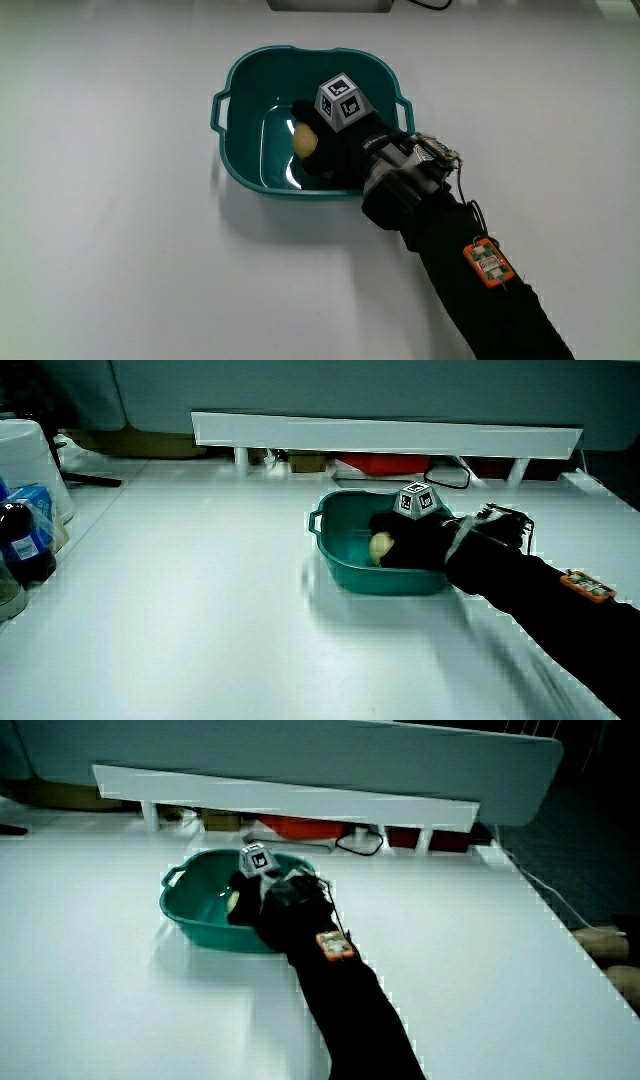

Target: Pick pear from plate

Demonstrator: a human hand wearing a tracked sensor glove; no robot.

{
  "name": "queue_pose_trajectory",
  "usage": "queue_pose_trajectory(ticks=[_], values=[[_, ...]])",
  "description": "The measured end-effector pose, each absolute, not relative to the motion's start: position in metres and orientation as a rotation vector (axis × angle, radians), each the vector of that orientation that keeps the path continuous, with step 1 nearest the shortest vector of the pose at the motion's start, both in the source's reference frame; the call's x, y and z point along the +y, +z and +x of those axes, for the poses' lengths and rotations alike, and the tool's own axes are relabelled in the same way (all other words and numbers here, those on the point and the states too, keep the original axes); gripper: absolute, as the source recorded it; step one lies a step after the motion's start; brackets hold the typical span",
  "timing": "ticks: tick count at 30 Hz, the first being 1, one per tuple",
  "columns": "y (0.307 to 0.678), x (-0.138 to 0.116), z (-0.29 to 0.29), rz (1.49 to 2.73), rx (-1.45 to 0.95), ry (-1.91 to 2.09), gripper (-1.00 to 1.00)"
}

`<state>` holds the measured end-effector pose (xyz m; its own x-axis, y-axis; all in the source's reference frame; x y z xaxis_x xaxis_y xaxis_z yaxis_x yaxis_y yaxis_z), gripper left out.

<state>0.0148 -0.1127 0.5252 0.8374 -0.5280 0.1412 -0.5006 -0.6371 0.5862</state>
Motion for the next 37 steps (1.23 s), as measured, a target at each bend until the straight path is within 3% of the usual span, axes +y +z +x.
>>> queue_pose_trajectory(ticks=[3, 9, 20, 30, 31, 37], values=[[0.528, -0.115, 0.02, 2.393, -0.74, -0.02, 1.0], [0.52, -0.116, 0.024, 2.391, -0.752, 0.044, 1.0], [0.467, -0.112, 0.038, 2.45, -0.863, 0.196, 1.0], [0.448, -0.089, 0.054, 2.512, -0.954, 0.24, 1.0], [0.442, -0.085, 0.056, 2.547, -0.961, 0.25, 1.0], [0.393, -0.058, 0.055, 2.484, -1.068, 0.25, 1.0]])
